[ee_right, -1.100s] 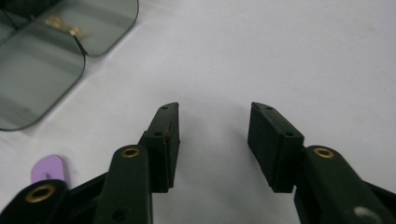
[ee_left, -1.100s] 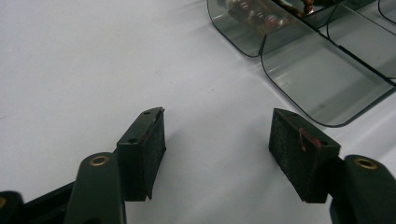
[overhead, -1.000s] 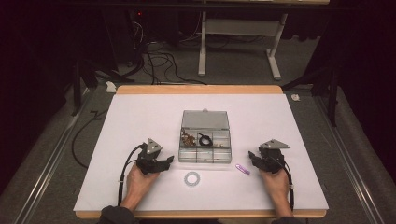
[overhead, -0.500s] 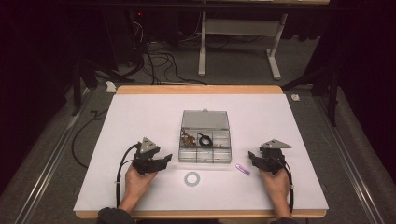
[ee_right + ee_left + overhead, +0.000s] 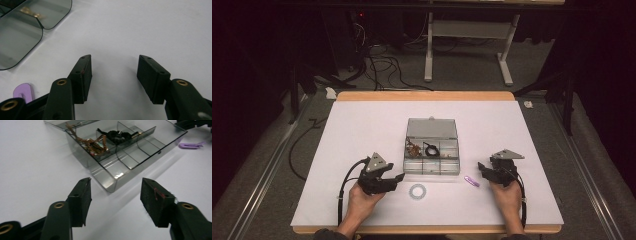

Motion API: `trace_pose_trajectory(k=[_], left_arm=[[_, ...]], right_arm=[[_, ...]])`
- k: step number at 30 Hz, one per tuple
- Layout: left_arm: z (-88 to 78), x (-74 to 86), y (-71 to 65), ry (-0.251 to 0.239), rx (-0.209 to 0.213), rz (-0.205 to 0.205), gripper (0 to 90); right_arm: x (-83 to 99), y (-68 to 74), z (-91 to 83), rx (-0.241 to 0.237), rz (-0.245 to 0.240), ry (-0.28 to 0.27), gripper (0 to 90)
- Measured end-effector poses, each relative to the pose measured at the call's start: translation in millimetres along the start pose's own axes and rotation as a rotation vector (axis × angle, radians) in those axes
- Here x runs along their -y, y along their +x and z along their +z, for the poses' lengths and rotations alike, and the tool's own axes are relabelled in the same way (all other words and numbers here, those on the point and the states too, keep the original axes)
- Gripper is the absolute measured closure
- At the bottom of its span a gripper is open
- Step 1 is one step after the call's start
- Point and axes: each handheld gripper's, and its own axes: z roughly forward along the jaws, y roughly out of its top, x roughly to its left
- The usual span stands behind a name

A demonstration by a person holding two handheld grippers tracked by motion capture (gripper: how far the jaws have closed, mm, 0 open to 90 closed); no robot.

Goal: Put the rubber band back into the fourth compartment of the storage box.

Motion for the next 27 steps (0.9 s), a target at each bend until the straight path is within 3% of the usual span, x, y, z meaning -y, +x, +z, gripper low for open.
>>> trace_pose_trajectory(k=[7,11,15,16,19,20,27], left_arm=[[4.6,3.3,-9.2,-0.002,0.025,0.023,48.1],[14.2,4.4,-18.9,0.025,0.052,0.035,49.4],[23.7,9.5,-32.4,0.048,0.055,0.080,50.0],[26.9,11.1,-37.1,0.041,0.057,0.057,50.4],[30.8,12.8,-37.9,0.056,0.067,0.058,50.5],[30.6,12.7,-35.4,0.069,0.063,0.079,50.6],[35.5,14.1,-33.7,0.064,0.062,0.067,54.8]], right_arm=[[0.0,-0.5,0.1,-0.006,0.000,0.000,45.1],[0.0,-0.3,0.2,-0.008,-0.004,0.000,44.5],[-0.1,0.1,0.3,-0.004,-0.009,0.001,44.4],[-0.1,0.3,0.4,-0.002,-0.010,0.000,44.4],[-0.2,0.2,0.5,-0.003,-0.009,0.001,44.4],[-0.2,0.2,0.5,-0.003,-0.009,0.001,44.4],[-0.2,0.3,0.5,-0.002,-0.010,0.000,44.4]])
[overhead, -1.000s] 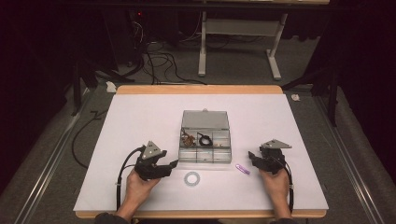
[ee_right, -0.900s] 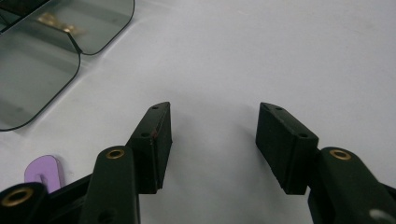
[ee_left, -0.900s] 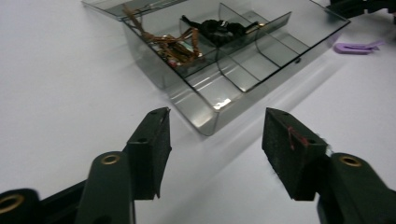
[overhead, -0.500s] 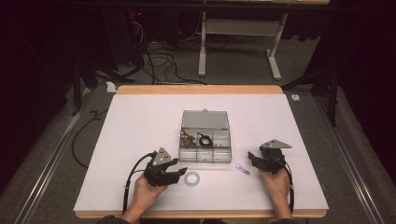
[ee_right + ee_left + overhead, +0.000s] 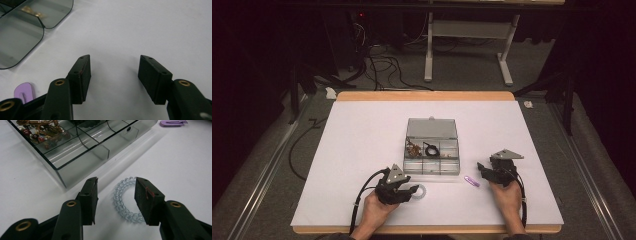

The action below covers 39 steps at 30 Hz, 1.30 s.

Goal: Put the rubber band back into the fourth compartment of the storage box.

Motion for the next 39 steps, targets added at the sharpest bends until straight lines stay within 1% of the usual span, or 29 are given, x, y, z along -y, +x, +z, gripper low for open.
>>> trace_pose_trajectory(k=[1,2,3,5,8,10,11,12,15,17,22,27,31,34,38,39], left_arm=[[0.6,0.3,-0.7,-0.001,-0.005,0.008,55.5],[0.6,0.3,-0.7,-0.001,-0.005,0.008,56.5],[1.5,0.7,-4.7,-0.001,-0.031,0.052,57.6],[3.6,1.4,-7.0,0.000,-0.033,0.075,59.5],[7.4,2.3,-5.6,0.004,-0.022,0.055,62.1],[8.5,2.7,-5.5,0.010,-0.027,0.057,64.5],[9.2,3.0,-6.0,0.016,-0.033,0.064,64.5],[9.3,3.1,-6.8,0.017,-0.034,0.072,66.5],[9.8,3.1,-6.2,0.016,-0.031,0.070,69.3],[10.1,3.0,-7.0,0.019,-0.033,0.092,70.8],[10.7,2.5,-13.6,0.026,-0.043,0.144,80.4],[10.6,2.0,-11.1,0.029,-0.026,0.131,81.2],[10.5,2.2,-10.8,0.026,-0.023,0.129,81.6],[10.4,2.3,-9.1,0.023,-0.012,0.120,81.9],[10.1,2.5,-8.7,0.021,-0.009,0.120,82.0],[9.6,2.6,-8.2,0.021,-0.002,0.116,82.0]], right_arm=[[0.0,0.0,0.0,0.000,0.000,0.000,44.4],[0.0,0.0,0.0,0.000,0.000,0.000,44.4],[-0.1,0.0,0.1,-0.001,0.003,0.000,44.3],[-0.1,0.0,0.2,-0.001,0.003,0.000,44.3],[-0.2,0.0,0.1,-0.002,0.004,0.001,44.3],[-0.1,0.0,0.1,-0.002,0.004,0.001,44.3],[-0.1,0.0,0.1,-0.002,0.004,0.001,44.3],[-0.1,-0.1,0.1,-0.002,0.003,0.001,44.3],[-0.1,-0.1,0.0,-0.002,0.005,0.002,44.4],[-0.1,-0.1,0.0,-0.001,0.005,0.002,44.3],[-0.1,-0.1,0.1,-0.002,0.006,0.001,44.3],[0.0,-0.2,0.1,-0.002,0.006,0.001,44.3],[0.0,-0.3,0.0,-0.003,0.006,0.001,44.2],[0.0,-0.4,0.1,-0.004,0.007,0.000,44.2],[0.0,-0.4,0.1,-0.004,0.007,0.001,44.2],[0.0,-0.4,0.1,-0.004,0.007,0.000,44.2]])
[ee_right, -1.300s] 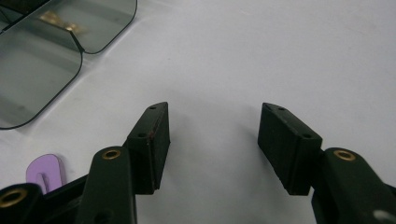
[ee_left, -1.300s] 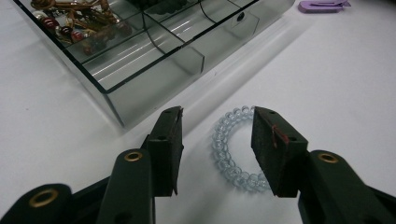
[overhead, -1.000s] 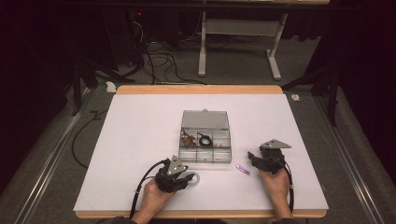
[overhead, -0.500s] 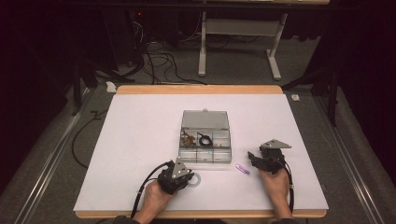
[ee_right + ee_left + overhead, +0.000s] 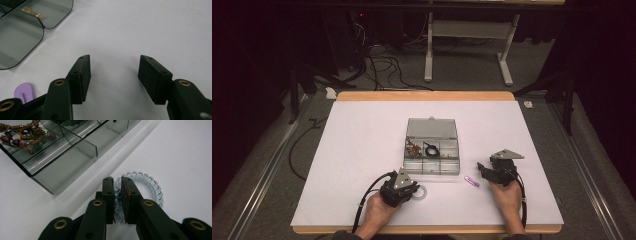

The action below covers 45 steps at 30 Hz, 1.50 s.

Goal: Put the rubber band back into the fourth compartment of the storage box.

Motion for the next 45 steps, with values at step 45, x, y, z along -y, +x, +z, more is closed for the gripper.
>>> trace_pose_trajectory(k=[45], left_arm=[[-43.4,-21.5,44.1,-0.166,0.011,-0.127,81.9]], right_arm=[[0.0,0.1,-0.2,0.001,-0.001,0.001,44.1]])
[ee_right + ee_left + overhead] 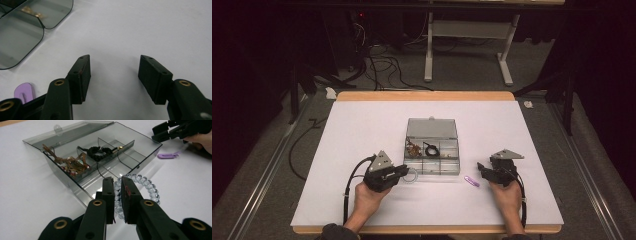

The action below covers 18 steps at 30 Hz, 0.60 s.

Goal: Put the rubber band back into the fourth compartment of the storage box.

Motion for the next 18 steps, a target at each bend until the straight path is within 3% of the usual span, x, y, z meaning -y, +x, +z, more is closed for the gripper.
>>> trace_pose_trajectory(k=[3,15,18], left_arm=[[2.0,-5.1,5.5,-0.011,0.009,-0.021,81.9],[14.8,-21.7,16.2,0.005,-0.011,-0.005,81.8],[19.8,-24.8,21.0,0.008,-0.005,-0.026,81.7]], right_arm=[[0.0,0.0,0.0,0.000,0.000,-0.001,44.0],[0.0,0.0,0.1,0.000,0.000,-0.001,44.0],[0.0,0.0,0.1,0.000,0.001,-0.001,44.0]])
